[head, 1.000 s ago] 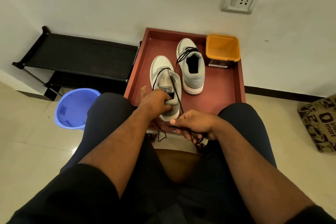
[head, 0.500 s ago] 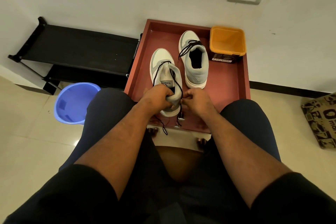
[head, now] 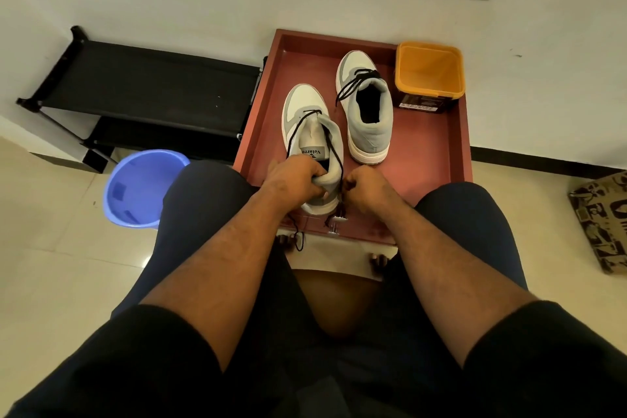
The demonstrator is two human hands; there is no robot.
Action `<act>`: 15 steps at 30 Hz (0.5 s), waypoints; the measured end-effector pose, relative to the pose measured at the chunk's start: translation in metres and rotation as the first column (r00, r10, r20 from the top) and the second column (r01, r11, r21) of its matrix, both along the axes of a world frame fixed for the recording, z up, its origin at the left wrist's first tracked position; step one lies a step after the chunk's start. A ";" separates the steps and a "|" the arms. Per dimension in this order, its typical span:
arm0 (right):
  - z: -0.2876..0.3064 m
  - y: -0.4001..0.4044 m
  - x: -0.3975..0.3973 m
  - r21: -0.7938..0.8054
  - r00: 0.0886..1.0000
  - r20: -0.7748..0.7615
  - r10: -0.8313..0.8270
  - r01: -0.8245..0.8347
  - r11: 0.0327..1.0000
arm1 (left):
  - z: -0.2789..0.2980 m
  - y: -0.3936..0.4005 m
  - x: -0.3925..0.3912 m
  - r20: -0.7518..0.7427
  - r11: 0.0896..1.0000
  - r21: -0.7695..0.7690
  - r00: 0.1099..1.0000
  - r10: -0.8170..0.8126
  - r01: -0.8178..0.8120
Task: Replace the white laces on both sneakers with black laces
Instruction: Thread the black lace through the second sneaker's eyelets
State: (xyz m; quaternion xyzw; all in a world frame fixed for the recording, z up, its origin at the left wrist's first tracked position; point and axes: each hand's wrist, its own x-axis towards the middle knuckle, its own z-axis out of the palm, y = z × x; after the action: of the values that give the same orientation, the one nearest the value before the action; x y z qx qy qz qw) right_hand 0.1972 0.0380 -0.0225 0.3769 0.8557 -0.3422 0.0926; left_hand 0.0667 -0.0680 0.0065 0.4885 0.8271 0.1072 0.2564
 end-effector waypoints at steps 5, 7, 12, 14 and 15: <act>-0.012 -0.016 0.006 -0.039 0.946 0.250 0.208 -0.205 0.978 | -0.001 0.001 0.000 0.011 1.000 -0.006 1.000 0.019 -0.019; -0.016 -0.022 0.008 0.017 0.958 0.230 0.173 -0.182 0.983 | -0.001 0.002 0.000 0.017 1.000 0.000 1.000 0.014 -0.014; -0.012 -0.015 0.006 -0.036 0.993 0.115 -0.011 0.016 0.999 | 0.000 0.002 0.000 0.066 1.000 0.005 0.998 0.004 -0.004; -0.010 -0.008 0.004 -0.055 0.995 0.007 -0.100 0.100 0.993 | 0.002 0.002 0.000 0.090 1.000 0.006 0.996 0.001 -0.001; -0.009 -0.006 0.004 -0.037 0.991 -0.038 -0.127 0.125 0.991 | 0.002 0.002 0.000 0.104 1.000 0.007 0.995 0.001 -0.002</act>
State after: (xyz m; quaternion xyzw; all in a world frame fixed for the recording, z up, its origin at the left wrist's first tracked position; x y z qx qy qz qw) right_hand 0.2009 0.0318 -0.0313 0.4217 0.8258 -0.3697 0.0602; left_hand 0.0672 -0.0662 0.0088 0.4824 0.8127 0.1357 0.2972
